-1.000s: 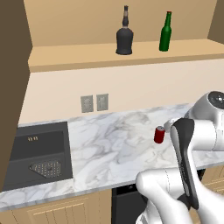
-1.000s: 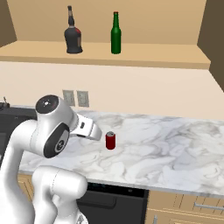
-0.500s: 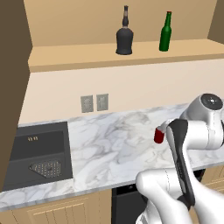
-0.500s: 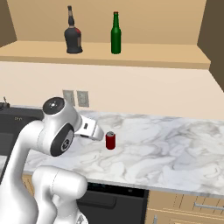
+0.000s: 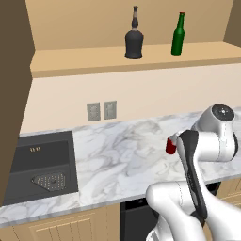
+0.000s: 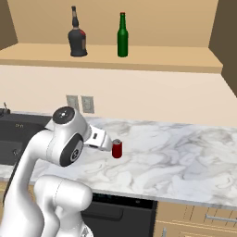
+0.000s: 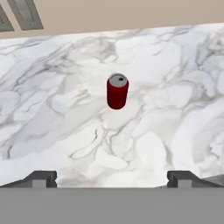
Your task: Sort all alcoholic drinks to one cabinet, and non-alcoholic drinks to the other.
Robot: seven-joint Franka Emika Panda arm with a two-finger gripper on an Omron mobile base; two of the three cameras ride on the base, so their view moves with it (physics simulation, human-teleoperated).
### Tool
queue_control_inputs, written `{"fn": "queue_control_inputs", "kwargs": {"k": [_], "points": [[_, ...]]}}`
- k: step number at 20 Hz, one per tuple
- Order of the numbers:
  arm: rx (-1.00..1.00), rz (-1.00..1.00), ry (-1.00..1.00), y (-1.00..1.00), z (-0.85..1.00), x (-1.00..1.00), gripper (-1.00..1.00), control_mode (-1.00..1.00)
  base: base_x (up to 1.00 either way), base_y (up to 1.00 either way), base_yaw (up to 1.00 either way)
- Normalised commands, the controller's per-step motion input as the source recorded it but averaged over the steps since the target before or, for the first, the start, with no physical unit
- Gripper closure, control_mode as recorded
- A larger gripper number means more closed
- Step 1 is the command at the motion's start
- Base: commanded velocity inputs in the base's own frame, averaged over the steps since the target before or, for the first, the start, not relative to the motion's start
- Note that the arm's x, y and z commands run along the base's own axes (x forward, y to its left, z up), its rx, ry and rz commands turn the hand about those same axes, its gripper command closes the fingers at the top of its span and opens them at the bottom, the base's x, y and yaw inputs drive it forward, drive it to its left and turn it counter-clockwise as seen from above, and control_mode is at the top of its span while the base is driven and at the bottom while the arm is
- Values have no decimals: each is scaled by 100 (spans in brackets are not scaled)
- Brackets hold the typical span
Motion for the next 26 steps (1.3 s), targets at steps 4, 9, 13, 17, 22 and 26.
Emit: {"fn": "queue_control_inputs", "kwargs": {"k": [4,9,13,17,22,26], "points": [[0,0,-1,-1,-26,16,-100,-100,0,0,0],[0,0,-1,-1,-27,16,-100,-100,0,0,0],[0,0,0,-6,-24,22,-100,-100,0,0,0],[0,0,0,-6,-21,29,-100,-100,0,0,0],[0,0,0,-5,-19,30,-100,-100,0,0,0],[0,0,2,-5,-15,28,-100,-100,0,0,0]]}}
